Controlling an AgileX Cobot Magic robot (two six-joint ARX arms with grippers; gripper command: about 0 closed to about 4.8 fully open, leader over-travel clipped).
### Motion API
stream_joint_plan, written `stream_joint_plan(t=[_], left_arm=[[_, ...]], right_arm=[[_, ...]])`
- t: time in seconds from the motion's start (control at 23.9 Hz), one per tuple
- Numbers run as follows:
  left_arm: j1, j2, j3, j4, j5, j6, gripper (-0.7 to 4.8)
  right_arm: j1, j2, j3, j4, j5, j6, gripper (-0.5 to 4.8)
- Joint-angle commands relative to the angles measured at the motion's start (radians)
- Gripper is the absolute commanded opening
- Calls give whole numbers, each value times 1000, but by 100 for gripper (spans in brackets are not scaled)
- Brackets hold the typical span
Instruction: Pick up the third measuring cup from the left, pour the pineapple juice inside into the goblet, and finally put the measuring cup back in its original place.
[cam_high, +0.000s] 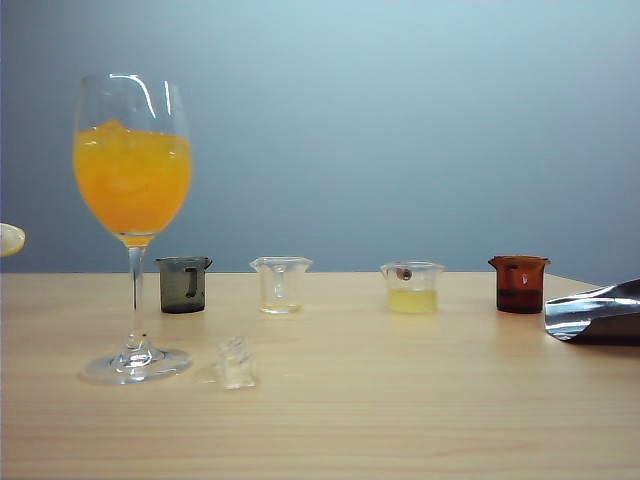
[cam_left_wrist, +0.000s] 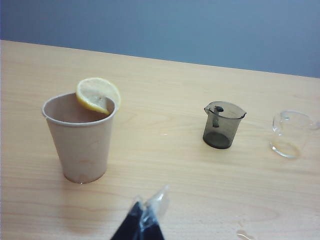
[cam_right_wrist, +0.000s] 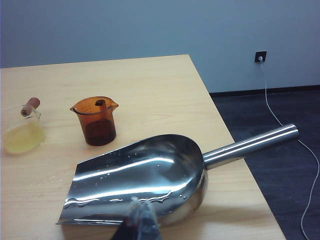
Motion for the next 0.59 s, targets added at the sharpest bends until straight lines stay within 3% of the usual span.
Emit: stream_joint_plan(t=[0.04,0.34,0.59], left_arm=[[0,0,3,-3,3,-2,-5],[-1,0,32,1,0,-4,-5],[-1,30,353,-191,79,-48,-5]], right_arm=[[0,1,0,5,8,4,-1],[1,1,29,20,7,8,-1],[1,66,331,-89,-23,68,-2]])
